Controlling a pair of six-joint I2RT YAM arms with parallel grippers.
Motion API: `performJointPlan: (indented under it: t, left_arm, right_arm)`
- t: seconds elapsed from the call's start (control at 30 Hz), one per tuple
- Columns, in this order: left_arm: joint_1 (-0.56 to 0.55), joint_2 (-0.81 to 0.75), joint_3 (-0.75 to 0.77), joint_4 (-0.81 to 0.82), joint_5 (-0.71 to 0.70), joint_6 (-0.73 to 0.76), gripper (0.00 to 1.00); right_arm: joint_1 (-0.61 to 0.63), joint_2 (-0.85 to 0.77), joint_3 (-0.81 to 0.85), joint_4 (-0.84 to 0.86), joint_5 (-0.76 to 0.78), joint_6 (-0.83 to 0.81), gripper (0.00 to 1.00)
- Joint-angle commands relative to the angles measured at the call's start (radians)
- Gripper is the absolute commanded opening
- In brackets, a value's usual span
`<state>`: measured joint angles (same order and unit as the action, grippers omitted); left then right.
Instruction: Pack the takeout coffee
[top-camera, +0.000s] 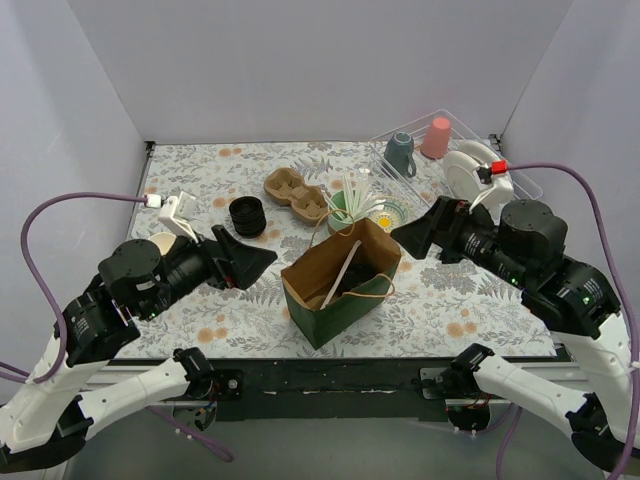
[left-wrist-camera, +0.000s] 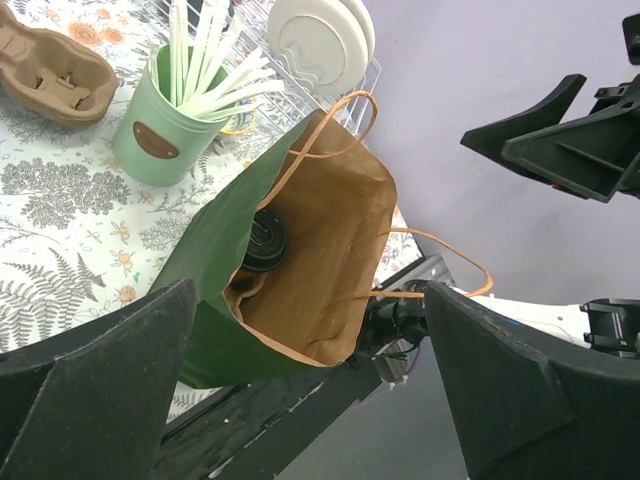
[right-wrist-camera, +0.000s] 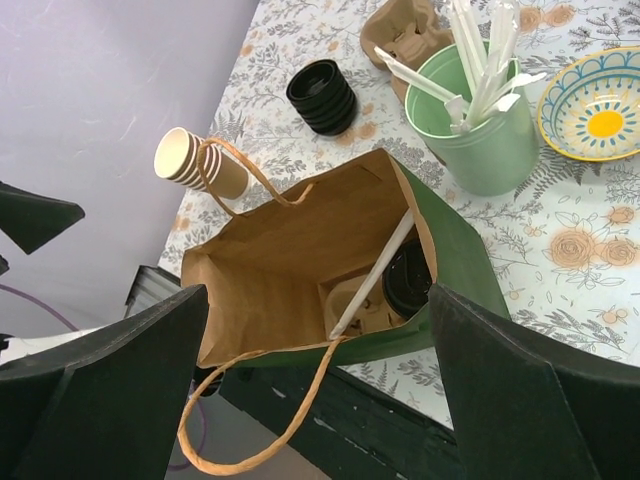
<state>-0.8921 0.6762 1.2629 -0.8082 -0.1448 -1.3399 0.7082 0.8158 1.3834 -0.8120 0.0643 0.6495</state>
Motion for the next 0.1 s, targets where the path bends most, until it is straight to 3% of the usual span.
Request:
performJointPlan:
  t: [0.0,0.07]
  left_arm:
    - [0.001,0.002,-0.005,0.018,0.004,-0.002,0.98]
    - [0.001,0.002,-0.003,0.017,0.001,-0.002,0.98]
  right_arm:
    - [0.002,-0.020,-0.006,0.050,0.006,-0.002,0.99]
    - [0.004,-0.021,-0.007,0.054,0.003,-0.002,0.99]
